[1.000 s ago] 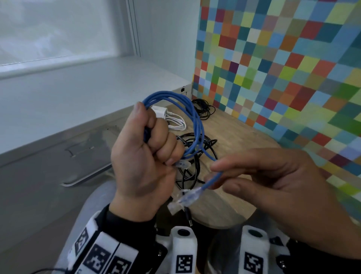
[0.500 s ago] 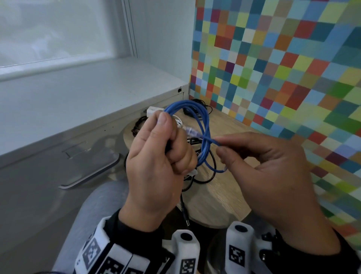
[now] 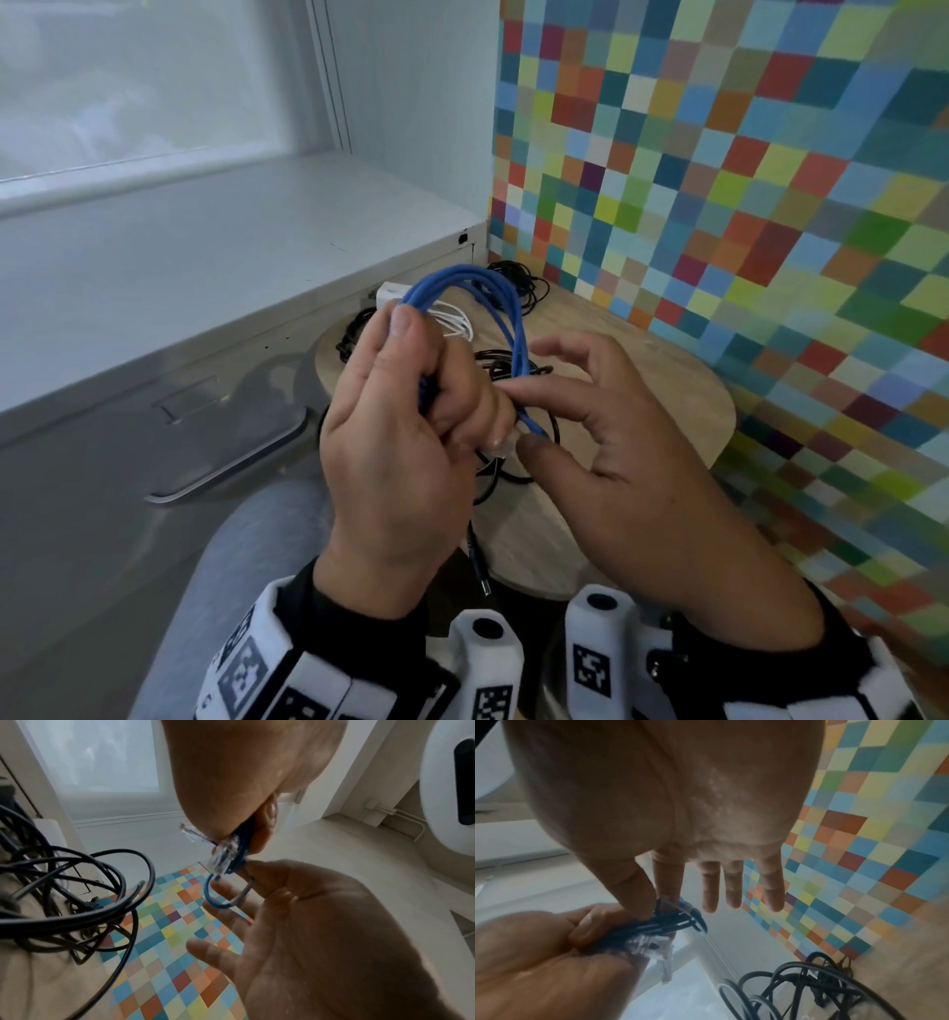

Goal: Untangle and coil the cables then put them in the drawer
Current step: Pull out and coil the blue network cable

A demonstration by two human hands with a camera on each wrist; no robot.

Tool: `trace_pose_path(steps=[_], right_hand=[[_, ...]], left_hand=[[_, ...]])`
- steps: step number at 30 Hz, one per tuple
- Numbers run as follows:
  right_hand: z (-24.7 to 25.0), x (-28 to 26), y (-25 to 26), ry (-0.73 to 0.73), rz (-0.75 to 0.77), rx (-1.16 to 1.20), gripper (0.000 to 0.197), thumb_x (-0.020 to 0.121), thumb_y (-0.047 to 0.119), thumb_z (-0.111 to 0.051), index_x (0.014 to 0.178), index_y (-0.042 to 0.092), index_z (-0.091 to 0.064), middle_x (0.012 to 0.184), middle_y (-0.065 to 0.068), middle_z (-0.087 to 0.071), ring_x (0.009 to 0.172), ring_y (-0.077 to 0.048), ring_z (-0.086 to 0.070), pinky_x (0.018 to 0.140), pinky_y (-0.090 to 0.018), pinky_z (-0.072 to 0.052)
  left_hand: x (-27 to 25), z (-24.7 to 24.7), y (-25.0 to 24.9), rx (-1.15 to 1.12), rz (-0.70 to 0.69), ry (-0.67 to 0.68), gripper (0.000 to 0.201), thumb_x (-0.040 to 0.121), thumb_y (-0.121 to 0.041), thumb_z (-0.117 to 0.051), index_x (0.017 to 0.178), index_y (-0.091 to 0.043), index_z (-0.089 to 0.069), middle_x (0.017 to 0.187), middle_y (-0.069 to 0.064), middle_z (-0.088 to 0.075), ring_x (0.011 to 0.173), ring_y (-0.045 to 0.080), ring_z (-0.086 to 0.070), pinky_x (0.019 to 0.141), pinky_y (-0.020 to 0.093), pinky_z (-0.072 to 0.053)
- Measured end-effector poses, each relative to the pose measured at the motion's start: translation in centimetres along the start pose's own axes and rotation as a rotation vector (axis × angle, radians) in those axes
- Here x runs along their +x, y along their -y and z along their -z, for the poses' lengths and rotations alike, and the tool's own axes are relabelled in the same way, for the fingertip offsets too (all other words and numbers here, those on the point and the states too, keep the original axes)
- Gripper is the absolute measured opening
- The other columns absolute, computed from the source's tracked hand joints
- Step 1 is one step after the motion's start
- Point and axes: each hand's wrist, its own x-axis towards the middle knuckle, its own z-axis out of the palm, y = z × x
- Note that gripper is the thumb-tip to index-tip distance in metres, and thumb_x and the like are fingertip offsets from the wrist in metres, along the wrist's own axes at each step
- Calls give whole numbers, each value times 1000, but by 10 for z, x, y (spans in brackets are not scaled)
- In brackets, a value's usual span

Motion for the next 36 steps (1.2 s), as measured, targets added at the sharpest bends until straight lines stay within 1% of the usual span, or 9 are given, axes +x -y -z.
trace_pose_path(steps=[2,5,9,12,18,21,27,32,36], right_hand=[[1,-1,0,79,-14,-30,43,90,25,-69,122,52,-59,140,25,-34,138,9,-32,101,-10,-30],[-3,-1,0,81,-6,-70,52,81,35,-80,121,50,-50,128,21,-40,125,1,-47,97,-17,-44],[-8,0,0,-115,9,-56,27,82,35,-81,100,35,-61,108,15,-47,105,0,-54,84,-9,-42],[-9,0,0,-189,33,-59,21,85,29,-78,100,35,-64,106,13,-48,103,5,-52,84,-3,-37],[-5,1,-3,-329,69,-106,33,85,14,-79,112,30,-70,109,7,-58,106,6,-53,87,-3,-37],[-4,0,-2,-341,29,-31,44,84,11,-80,121,32,-69,111,11,-62,106,-2,-61,93,-18,-49],[-8,1,10,-258,-174,554,91,78,14,-84,150,43,-34,108,-1,-77,98,-18,-76,90,-42,-61],[-12,2,7,-91,-174,524,52,87,14,-77,133,28,-59,113,7,-77,113,-9,-71,99,-37,-58],[-13,0,8,-42,-181,374,32,93,2,-72,112,27,-73,101,8,-79,98,-10,-75,92,-42,-61]], left_hand=[[1,-1,0,-43,26,-47,36,105,-30,-37,73,-16,-35,54,-3,-27,45,15,-25,57,32,-42],[1,-4,2,-107,64,-61,37,108,-31,-34,74,-16,-34,57,-2,-27,50,15,-28,67,32,-46],[1,-2,4,-163,76,-45,34,105,-32,-39,76,-15,-34,64,0,-32,61,17,-42,87,39,-51],[3,1,5,-152,75,-68,32,106,-31,-39,78,-14,-39,72,3,-38,76,21,-52,101,44,-48],[6,-1,7,97,90,-98,37,101,-31,-42,68,-22,-57,76,5,-52,75,24,-50,75,45,-40],[7,-1,9,170,84,-112,37,101,-33,-42,69,-24,-57,78,7,-53,75,26,-46,75,49,-35],[10,0,10,62,67,-243,39,108,-30,-41,73,-16,-49,74,5,-50,68,18,-44,65,32,-43],[4,-9,14,-50,84,-251,31,106,-31,-41,79,-15,-43,74,2,-47,64,14,-46,60,29,-43],[4,-13,14,173,-97,-320,40,109,-28,-39,71,-23,-51,68,0,-48,61,16,-44,59,31,-42]])
